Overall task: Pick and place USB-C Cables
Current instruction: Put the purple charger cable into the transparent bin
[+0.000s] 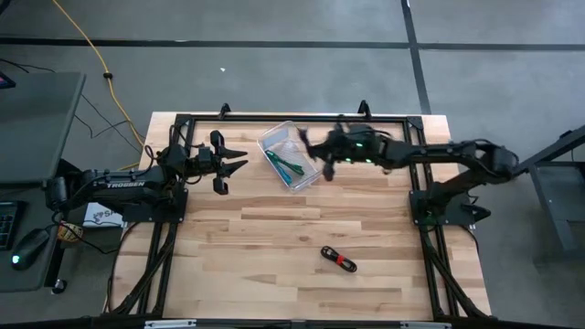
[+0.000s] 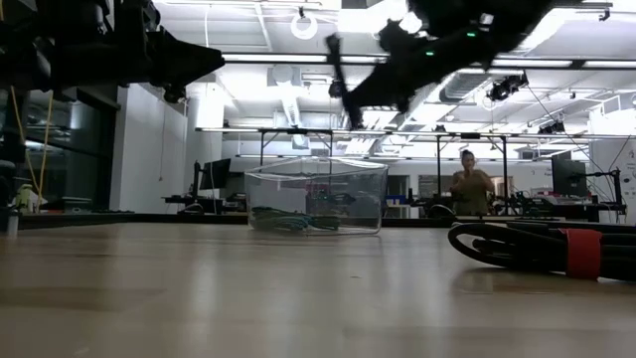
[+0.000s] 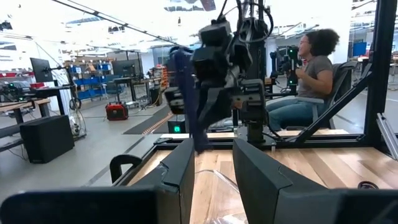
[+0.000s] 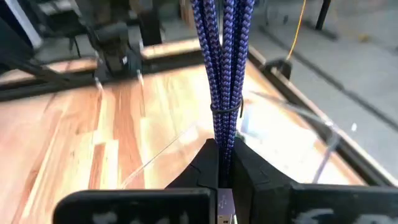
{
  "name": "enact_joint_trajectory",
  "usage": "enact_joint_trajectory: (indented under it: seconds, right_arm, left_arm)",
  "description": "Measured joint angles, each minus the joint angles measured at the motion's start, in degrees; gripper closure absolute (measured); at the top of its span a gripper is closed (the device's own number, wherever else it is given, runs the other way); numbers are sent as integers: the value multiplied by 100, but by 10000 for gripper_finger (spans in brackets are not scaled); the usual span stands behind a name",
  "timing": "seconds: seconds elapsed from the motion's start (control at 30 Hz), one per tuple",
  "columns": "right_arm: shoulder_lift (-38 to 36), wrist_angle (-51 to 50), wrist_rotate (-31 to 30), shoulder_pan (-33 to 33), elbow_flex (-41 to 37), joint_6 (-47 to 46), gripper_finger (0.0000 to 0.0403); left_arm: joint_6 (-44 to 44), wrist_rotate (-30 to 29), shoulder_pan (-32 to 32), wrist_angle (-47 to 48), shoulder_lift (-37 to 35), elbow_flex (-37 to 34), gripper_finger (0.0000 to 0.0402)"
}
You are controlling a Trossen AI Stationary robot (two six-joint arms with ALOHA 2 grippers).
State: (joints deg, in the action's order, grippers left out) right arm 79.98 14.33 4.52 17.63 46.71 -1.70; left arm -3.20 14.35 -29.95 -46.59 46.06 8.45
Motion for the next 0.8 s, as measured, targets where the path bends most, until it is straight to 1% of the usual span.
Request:
enact_joint_trajectory:
  seconds: [0.17, 0.27, 0.43, 0.5, 0.6, 0.8]
  right_arm:
    - [955, -1157, 13, -122, 1092, -291, 402]
    - [1465, -1604, 19, -219, 1567, -453, 402]
    - [2203, -2052, -3, -269, 2171, -546, 402]
    - [2423, -2186, -222, -250, 2395, -672, 402]
    - [2780, -2683, -480, -197, 2729, -731, 402]
    - [3314, -3391, -462, -36, 3337, -867, 402]
  left_arm:
    - [2, 2, 0, 0, 0, 0, 312]
    - [12, 1, 0, 2, 0, 0, 312]
    - [7, 2, 0, 2, 0, 0, 312]
    - [18, 2, 0, 2, 0, 0, 312]
    - [22, 2, 0, 2, 0, 0, 312]
    - [157, 2, 0, 2, 0, 0, 312]
